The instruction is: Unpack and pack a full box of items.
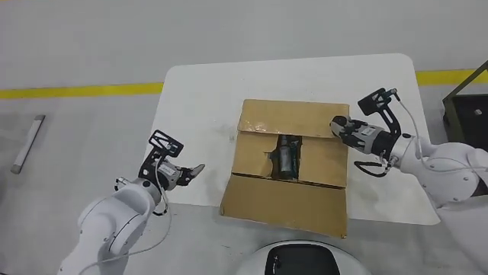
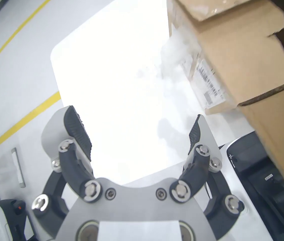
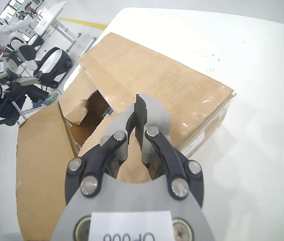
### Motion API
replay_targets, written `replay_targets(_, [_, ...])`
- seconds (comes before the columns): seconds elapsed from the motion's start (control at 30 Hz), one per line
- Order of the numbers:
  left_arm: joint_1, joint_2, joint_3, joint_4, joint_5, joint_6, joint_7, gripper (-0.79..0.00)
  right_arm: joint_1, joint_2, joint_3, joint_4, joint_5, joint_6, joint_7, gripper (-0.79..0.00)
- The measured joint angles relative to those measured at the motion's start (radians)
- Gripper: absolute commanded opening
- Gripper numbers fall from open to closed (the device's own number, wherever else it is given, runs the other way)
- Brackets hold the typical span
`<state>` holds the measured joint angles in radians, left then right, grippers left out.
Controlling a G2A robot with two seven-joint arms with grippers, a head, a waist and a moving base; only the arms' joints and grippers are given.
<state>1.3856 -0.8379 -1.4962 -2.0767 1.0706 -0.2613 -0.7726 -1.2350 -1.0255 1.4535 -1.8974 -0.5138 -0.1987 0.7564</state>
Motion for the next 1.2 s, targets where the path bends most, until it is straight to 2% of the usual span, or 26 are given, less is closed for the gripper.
replay_targets(0.27, [0.047, 0.002, 0.006, -0.006, 0.0, -0.116, 0.003, 0.0, -0.006, 0.001, -0.004, 0.006, 0.0, -0.002, -0.009, -0.785])
replay_targets(0.37, [0.044, 0.001, 0.006, -0.01, -0.072, -0.155, 0.0, 0.0, -0.005, 0.002, -0.007, 0.01, 0.001, -0.003, -0.009, -0.785])
replay_targets(0.6, [0.028, 0.007, 0.021, -0.013, -0.089, -0.294, -0.045, 0.0, 0.009, 0.002, -0.017, 0.022, 0.005, -0.007, -0.01, -0.785])
replay_targets(0.77, [0.007, 0.01, 0.037, -0.005, -0.088, -0.386, -0.03, 0.0, 0.021, 0.002, -0.021, 0.03, 0.009, -0.006, -0.01, -0.785])
replay_targets(0.93, [-0.026, 0.009, 0.066, 0.004, -0.113, -0.441, 0.004, 0.0, 0.027, 0.002, -0.024, 0.034, 0.014, -0.003, -0.013, -0.785])
replay_targets(1.2, [-0.125, -0.001, 0.151, 0.015, -0.109, -0.465, 0.039, 0.0, 0.049, 0.002, -0.033, 0.048, 0.018, 0.003, -0.016, -0.785])
